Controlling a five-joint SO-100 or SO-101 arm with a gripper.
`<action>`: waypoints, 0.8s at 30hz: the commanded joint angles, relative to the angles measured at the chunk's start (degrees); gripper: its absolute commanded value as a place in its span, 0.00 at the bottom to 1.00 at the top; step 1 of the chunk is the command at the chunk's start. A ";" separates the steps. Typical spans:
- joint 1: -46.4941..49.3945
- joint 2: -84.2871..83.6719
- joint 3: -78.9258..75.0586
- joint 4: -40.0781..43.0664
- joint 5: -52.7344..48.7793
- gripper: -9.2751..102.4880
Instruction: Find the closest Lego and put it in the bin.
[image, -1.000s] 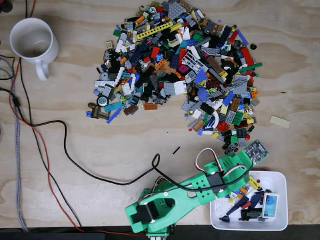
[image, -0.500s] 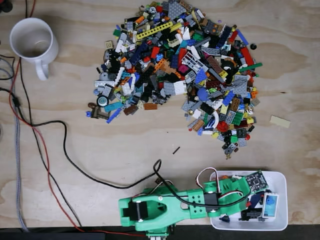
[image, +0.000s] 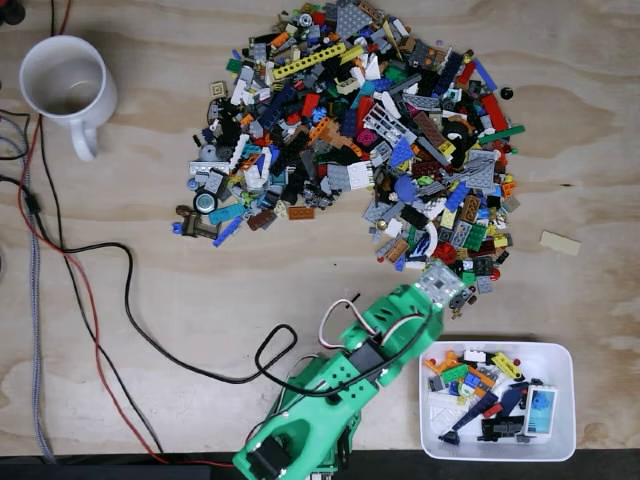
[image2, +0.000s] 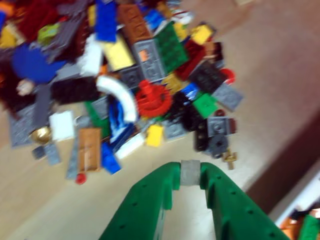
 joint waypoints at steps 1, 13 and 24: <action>-17.75 7.82 3.52 4.66 4.13 0.08; -45.00 36.91 26.81 14.06 8.09 0.08; -57.57 36.83 33.13 14.59 15.12 0.08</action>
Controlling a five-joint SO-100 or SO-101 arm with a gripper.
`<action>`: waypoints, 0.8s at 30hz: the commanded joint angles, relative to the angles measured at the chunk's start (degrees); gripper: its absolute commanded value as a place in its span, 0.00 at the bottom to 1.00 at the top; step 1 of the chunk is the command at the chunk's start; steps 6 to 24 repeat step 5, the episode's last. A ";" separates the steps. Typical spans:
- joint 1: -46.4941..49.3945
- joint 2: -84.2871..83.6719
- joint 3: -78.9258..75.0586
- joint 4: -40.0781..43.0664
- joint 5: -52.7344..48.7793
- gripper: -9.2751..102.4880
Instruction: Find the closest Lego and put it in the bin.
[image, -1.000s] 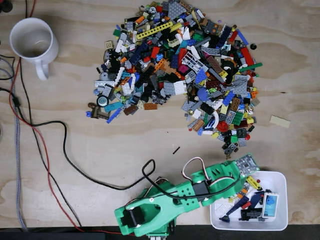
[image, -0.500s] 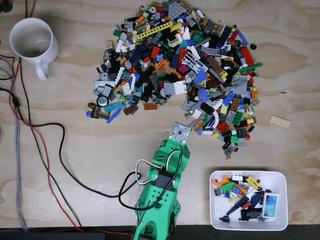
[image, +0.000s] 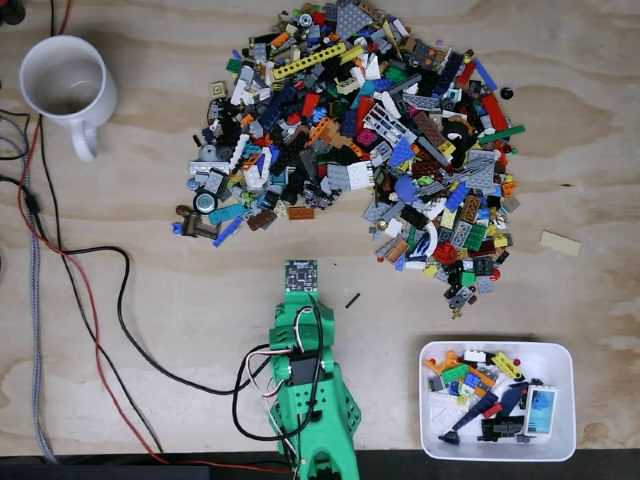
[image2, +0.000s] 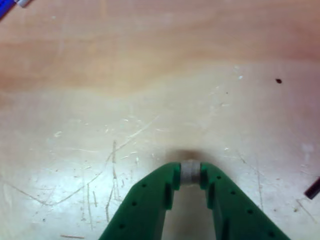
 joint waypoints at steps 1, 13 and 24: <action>-3.69 0.26 -0.70 1.67 2.46 0.08; -2.20 0.26 -0.70 2.29 2.81 0.08; -2.20 0.26 -0.70 2.29 2.81 0.08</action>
